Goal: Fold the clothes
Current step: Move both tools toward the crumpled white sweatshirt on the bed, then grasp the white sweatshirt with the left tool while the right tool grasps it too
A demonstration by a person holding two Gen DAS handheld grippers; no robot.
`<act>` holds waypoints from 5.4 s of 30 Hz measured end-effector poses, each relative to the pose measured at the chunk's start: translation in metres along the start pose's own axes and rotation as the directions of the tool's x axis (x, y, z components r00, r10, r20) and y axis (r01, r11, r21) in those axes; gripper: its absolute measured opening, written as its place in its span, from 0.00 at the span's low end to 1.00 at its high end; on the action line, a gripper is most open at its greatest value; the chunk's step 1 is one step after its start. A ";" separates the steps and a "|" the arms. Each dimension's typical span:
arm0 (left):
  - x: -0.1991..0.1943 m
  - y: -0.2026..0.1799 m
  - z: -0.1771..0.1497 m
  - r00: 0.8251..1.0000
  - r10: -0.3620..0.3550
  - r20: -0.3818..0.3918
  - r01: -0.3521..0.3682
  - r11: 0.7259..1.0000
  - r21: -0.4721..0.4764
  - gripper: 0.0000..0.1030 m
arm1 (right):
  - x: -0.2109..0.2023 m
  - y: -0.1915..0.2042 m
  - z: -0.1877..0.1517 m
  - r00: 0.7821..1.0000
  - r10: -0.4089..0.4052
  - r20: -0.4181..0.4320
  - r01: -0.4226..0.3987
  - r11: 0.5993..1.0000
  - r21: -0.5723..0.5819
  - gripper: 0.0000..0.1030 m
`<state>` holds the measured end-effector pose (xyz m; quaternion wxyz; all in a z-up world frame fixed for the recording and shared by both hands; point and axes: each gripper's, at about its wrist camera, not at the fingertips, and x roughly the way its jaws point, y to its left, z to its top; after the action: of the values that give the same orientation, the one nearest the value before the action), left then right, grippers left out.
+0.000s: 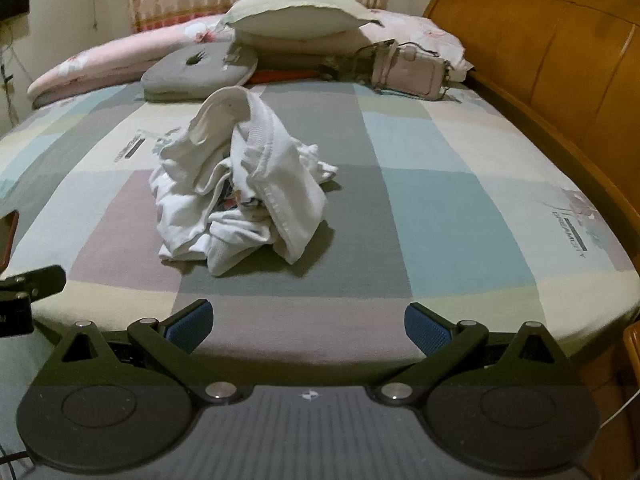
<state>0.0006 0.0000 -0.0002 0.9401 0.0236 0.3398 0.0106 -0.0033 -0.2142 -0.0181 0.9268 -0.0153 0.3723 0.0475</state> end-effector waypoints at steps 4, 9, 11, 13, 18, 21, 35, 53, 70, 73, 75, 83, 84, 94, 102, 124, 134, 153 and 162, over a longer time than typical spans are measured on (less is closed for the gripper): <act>0.003 0.000 0.001 1.000 -0.002 -0.011 0.002 1.000 0.002 0.99 | 0.000 0.002 0.002 1.000 -0.003 -0.007 0.003 1.000 0.000 1.00; 0.006 0.000 0.003 1.000 -0.005 -0.025 0.006 1.000 0.005 0.99 | 0.001 0.004 0.005 1.000 -0.006 -0.016 0.006 1.000 -0.003 1.00; 0.009 0.001 0.005 1.000 -0.012 -0.027 0.012 1.000 0.001 0.99 | 0.002 0.006 0.007 1.000 -0.005 -0.016 0.005 1.000 -0.012 1.00; 0.008 0.003 0.005 1.000 -0.022 -0.019 0.022 1.000 -0.008 0.99 | 0.002 0.007 0.008 1.000 -0.006 -0.011 0.005 1.000 -0.023 1.00; 0.009 0.006 0.003 0.999 -0.034 -0.022 0.033 0.999 -0.013 0.99 | 0.000 0.010 0.010 1.000 -0.007 -0.004 0.007 0.999 -0.039 1.00; 0.010 0.008 0.004 0.999 -0.041 -0.021 0.041 0.999 -0.020 0.99 | -0.002 0.013 0.011 1.000 -0.014 -0.004 0.013 0.999 -0.049 1.00; 0.018 0.006 0.009 0.999 -0.019 -0.033 0.018 0.999 -0.026 0.99 | 0.009 0.016 0.017 1.000 0.018 -0.020 -0.020 0.997 -0.072 1.00; 0.054 -0.004 0.023 0.995 -0.056 -0.080 0.056 0.998 -0.005 0.99 | 0.043 0.002 0.028 0.993 0.098 -0.066 -0.100 0.995 -0.018 1.00; 0.081 -0.004 0.040 0.994 -0.046 -0.095 0.046 0.999 0.003 0.99 | 0.068 0.014 0.050 0.994 0.089 -0.057 -0.095 0.991 -0.100 1.00; 0.082 -0.003 0.043 0.995 -0.043 -0.087 0.044 0.999 0.007 0.99 | 0.070 0.014 0.054 0.994 0.095 -0.053 -0.100 0.990 -0.099 1.00; 0.082 -0.004 0.044 0.996 -0.044 -0.072 0.045 0.999 0.015 0.99 | 0.072 0.015 0.055 0.994 0.095 -0.050 -0.099 0.990 -0.102 1.00; 0.080 -0.008 0.039 0.996 -0.091 -0.012 0.092 0.994 0.057 0.99 | 0.077 0.018 0.052 0.992 0.106 -0.072 -0.114 0.987 -0.114 1.00; 0.082 -0.009 0.039 0.995 -0.094 -0.021 0.095 0.994 0.057 0.99 | 0.077 0.017 0.051 0.991 0.113 -0.076 -0.121 0.986 -0.114 1.00; 0.079 -0.014 0.037 0.994 -0.113 -0.009 0.114 0.988 0.106 0.99 | 0.072 0.018 0.042 0.976 0.212 -0.039 -0.216 0.961 -0.175 1.00; 0.081 -0.005 0.040 0.990 -0.140 0.008 0.138 0.983 0.120 0.99 | 0.081 0.014 0.041 0.975 0.200 -0.098 -0.218 0.949 -0.227 1.00; 0.091 0.005 0.040 0.992 -0.124 -0.008 0.123 0.974 0.190 0.49 | 0.064 0.011 0.041 0.992 0.126 -0.009 -0.125 0.963 -0.239 0.70; 0.104 -0.004 0.065 0.980 -0.196 0.022 0.186 0.953 0.238 0.49 | 0.083 0.000 0.048 0.993 0.117 0.002 -0.114 0.971 -0.212 0.52; 0.148 -0.026 0.098 0.948 -0.317 0.039 0.288 0.901 0.324 0.08 | 0.133 -0.006 0.049 0.994 0.107 -0.033 -0.112 0.973 -0.202 0.18; 0.159 -0.005 0.135 0.970 -0.232 0.069 0.199 0.927 0.317 0.03 | 0.131 -0.044 0.091 0.998 0.059 0.025 -0.053 0.981 -0.188 0.06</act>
<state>0.2090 -0.0041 0.0018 0.9369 0.1328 0.2881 -0.1470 0.1577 -0.2423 -0.0434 0.9250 -0.0912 0.3525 0.1086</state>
